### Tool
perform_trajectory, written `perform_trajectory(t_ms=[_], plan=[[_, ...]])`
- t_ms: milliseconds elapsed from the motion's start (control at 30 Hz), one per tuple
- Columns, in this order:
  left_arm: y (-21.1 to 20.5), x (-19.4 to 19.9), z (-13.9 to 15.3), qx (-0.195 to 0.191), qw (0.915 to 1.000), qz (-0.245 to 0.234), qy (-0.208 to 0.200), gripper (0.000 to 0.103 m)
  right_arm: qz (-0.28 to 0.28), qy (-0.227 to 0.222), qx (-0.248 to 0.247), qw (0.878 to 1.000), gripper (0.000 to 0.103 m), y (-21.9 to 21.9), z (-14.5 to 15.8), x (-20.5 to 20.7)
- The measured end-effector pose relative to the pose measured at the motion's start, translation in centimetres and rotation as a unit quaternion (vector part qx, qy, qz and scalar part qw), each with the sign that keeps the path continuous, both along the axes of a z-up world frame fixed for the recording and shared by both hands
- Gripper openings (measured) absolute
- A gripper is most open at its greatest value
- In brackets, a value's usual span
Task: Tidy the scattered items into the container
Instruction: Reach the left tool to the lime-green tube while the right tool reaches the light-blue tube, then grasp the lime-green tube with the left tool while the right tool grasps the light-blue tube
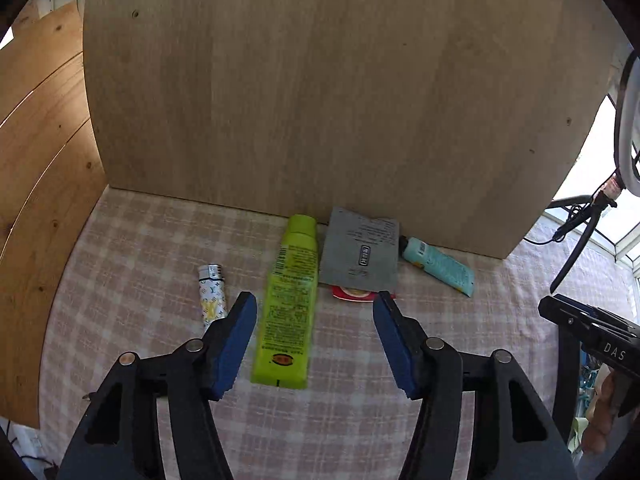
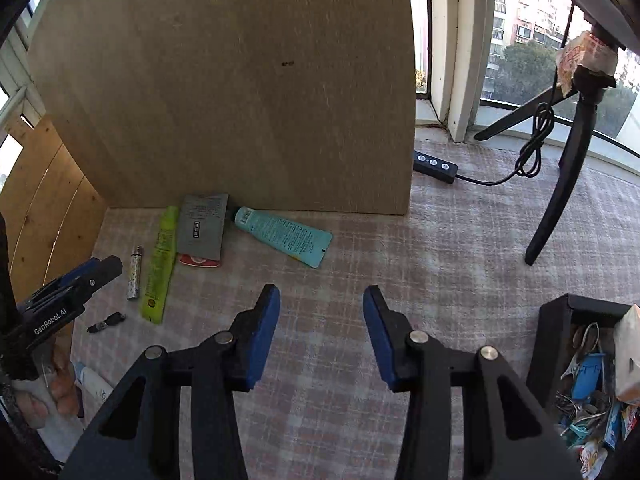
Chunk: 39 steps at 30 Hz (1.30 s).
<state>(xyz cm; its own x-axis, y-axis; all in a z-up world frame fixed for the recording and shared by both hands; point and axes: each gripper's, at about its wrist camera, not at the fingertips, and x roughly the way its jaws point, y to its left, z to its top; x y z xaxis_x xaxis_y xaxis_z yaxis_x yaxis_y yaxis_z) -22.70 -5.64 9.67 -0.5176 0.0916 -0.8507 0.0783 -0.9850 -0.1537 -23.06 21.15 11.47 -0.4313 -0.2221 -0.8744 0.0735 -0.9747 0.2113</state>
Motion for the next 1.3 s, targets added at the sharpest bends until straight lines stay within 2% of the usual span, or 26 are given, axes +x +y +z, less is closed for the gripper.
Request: perform_trajectory(t_ms=[67, 267, 400, 533, 600, 733, 800, 1033, 1067, 1300], plan=[[-1.6, -1.6, -1.3, 0.006, 0.9998, 0.016, -0.008, 0.045, -0.003, -0.011, -0.004, 1.000, 0.028, -1.2, -1.3, -1.8], [-4.7, -5.2, -5.0, 0.062, 0.9961, 0.059, -0.025, 0.033, -0.034, -0.034, -0.015, 0.999, 0.026, -2.5, -4.7, -5.6], [-5.2, -6.6, -6.9, 0.078, 0.9929, 0.086, -0.027, 0.030, -0.063, -0.042, -0.020, 0.997, 0.024, -2.2, -6.3, -6.6], [-4.4, -7.1, -8.3, 0.088, 0.9918, 0.090, -0.025, 0.030, -0.079, -0.040, -0.019, 0.996, 0.023, -2.1, -7.0, -7.1], [-3.6, -7.1, -8.4, 0.080, 0.9932, 0.083, -0.016, 0.030, -0.080, -0.037, -0.016, 0.996, 0.023, -2.3, -7.0, -7.1], [-2.2, -7.2, -8.7, 0.103, 0.9921, 0.071, -0.012, 0.030, -0.078, -0.032, -0.023, 0.996, 0.023, -3.3, -7.2, -7.0], [-1.2, -7.2, -8.8, 0.101, 0.9930, 0.061, -0.011, 0.030, -0.071, -0.032, -0.027, 0.997, 0.023, -3.9, -7.3, -6.9], [2.6, -7.3, -9.2, 0.104, 0.9944, -0.004, -0.018, 0.030, -0.030, -0.037, -0.035, 0.998, 0.024, -6.3, -7.3, -6.8], [3.0, -7.1, -9.2, 0.104, 0.9944, -0.010, -0.020, 0.025, -0.021, -0.038, -0.038, 0.998, 0.024, -6.7, -7.2, -6.5], [6.1, -4.0, -9.7, 0.110, 0.9910, -0.069, -0.030, 0.022, 0.023, -0.044, -0.037, 0.998, 0.022, -6.9, -7.3, -1.8]])
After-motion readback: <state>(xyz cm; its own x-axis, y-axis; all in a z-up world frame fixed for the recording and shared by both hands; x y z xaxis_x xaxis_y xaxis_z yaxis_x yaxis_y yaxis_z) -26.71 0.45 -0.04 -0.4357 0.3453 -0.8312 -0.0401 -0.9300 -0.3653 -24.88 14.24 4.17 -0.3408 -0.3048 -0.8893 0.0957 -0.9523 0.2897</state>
